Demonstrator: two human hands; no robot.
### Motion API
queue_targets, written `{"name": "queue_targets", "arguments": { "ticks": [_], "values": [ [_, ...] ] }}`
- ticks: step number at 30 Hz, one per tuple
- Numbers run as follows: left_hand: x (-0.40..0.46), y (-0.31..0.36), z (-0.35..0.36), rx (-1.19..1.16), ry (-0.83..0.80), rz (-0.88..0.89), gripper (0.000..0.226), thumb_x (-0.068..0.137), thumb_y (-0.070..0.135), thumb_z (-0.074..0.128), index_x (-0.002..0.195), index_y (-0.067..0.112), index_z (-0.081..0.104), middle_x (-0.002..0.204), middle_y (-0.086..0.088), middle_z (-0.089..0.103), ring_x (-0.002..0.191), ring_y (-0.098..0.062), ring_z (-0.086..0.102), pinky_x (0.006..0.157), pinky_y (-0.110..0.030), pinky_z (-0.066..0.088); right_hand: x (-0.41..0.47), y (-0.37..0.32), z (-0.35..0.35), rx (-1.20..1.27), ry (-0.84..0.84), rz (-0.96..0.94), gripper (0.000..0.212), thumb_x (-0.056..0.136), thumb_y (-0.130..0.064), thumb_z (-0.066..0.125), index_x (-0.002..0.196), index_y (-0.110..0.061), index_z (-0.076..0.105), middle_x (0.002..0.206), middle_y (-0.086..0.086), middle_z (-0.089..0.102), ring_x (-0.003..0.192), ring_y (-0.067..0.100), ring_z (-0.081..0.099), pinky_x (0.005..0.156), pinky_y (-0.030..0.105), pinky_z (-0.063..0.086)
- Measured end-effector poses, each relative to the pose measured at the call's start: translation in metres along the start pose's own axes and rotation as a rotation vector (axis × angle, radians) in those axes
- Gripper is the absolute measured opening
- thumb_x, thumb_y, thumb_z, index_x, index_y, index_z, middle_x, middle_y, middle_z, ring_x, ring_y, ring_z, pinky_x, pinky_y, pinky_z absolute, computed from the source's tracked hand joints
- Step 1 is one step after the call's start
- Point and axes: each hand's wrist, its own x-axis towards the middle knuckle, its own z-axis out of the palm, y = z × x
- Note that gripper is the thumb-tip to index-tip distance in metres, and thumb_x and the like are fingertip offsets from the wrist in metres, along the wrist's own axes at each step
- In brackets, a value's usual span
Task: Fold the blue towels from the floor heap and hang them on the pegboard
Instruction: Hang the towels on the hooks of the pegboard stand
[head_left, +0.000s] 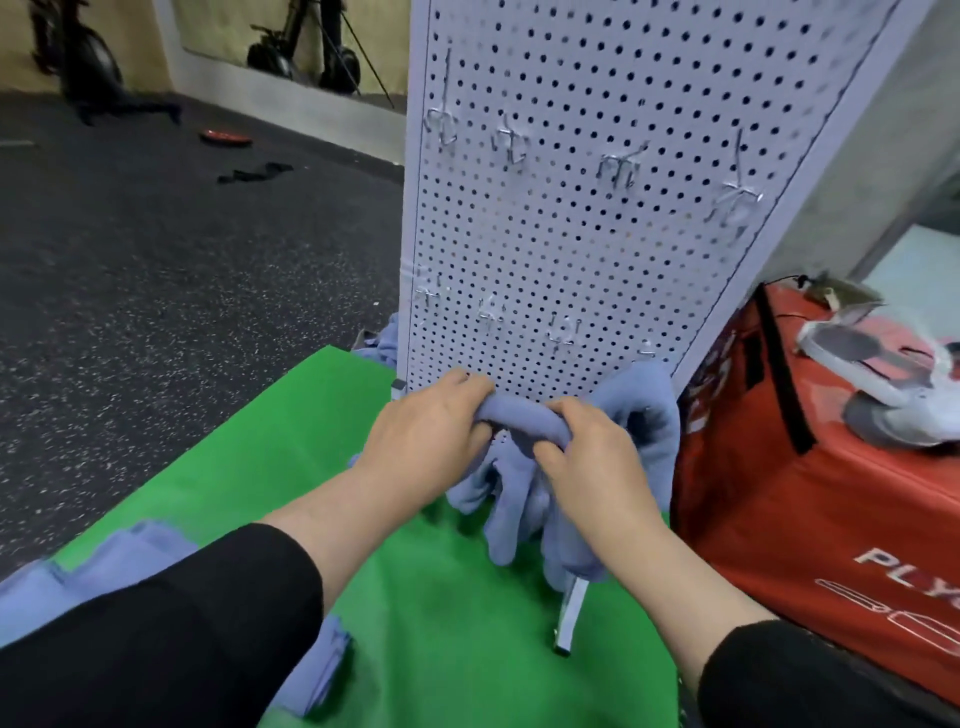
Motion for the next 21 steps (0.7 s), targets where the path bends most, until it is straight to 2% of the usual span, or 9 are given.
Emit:
{"name": "queue_targets", "arguments": {
  "ticks": [4,6,8,11,14,18,21],
  "values": [
    [0.004,0.006,0.003,-0.108,-0.023,-0.091,0.013,0.093,0.03,0.055,0.105,0.025,0.053,0.094,-0.004,0.067,0.088,-0.035,0.061,0.064,-0.039,0.044,0.009,0.008,-0.025,0.099,0.104,0.057,0.021,0.091,-0.014,0.056,0.108,-0.022,0.067,0.101,-0.004,0.068,0.093,0.017,0.06,0.082,0.033,0.047],
    [0.009,0.012,0.004,-0.18,0.01,-0.152,0.014,0.095,0.028,0.054,0.108,0.025,0.057,0.091,-0.008,0.069,0.086,-0.037,0.062,0.067,-0.041,0.048,0.009,0.01,-0.037,0.102,0.151,0.066,0.023,0.091,-0.011,0.057,0.109,-0.021,0.068,0.097,-0.005,0.068,0.089,0.016,0.058,0.077,0.03,0.042],
    [0.017,0.025,0.004,-0.258,0.067,-0.189,0.013,0.096,0.027,0.052,0.107,0.025,0.06,0.089,-0.01,0.07,0.084,-0.037,0.062,0.069,-0.043,0.049,0.011,0.01,-0.049,0.128,0.209,0.08,0.023,0.091,-0.011,0.057,0.108,-0.022,0.069,0.092,-0.003,0.067,0.088,0.019,0.058,0.076,0.033,0.043],
    [0.036,0.042,0.003,-0.342,0.133,-0.255,0.018,0.097,0.024,0.051,0.112,0.026,0.062,0.093,-0.009,0.071,0.086,-0.035,0.062,0.074,-0.042,0.05,0.025,0.011,-0.059,0.122,0.263,0.078,0.025,0.092,-0.012,0.057,0.112,-0.021,0.069,0.097,0.004,0.071,0.09,0.024,0.06,0.074,0.033,0.041],
    [0.061,0.046,0.005,-0.381,0.171,-0.336,0.017,0.096,0.023,0.049,0.108,0.022,0.062,0.093,-0.011,0.07,0.088,-0.036,0.06,0.076,-0.043,0.05,0.05,0.01,-0.064,0.062,0.262,0.09,0.022,0.093,-0.013,0.056,0.11,-0.016,0.068,0.099,0.009,0.071,0.092,0.029,0.059,0.072,0.033,0.04],
    [0.083,0.046,0.011,-0.395,0.183,-0.37,0.01,0.097,0.022,0.048,0.096,0.019,0.058,0.089,-0.009,0.065,0.084,-0.035,0.056,0.069,-0.039,0.041,0.084,0.005,-0.073,-0.046,0.218,0.096,0.009,0.092,-0.01,0.051,0.092,-0.005,0.059,0.078,0.006,0.057,0.08,0.03,0.05,0.061,0.035,0.032],
    [0.093,0.045,0.02,-0.402,0.182,-0.374,0.011,0.098,0.023,0.048,0.098,0.017,0.058,0.092,-0.011,0.067,0.085,-0.036,0.057,0.074,-0.042,0.047,0.104,0.004,-0.074,-0.123,0.152,0.143,0.008,0.092,-0.007,0.051,0.094,-0.003,0.058,0.079,0.008,0.056,0.079,0.031,0.052,0.055,0.034,0.032]
  ]
}}
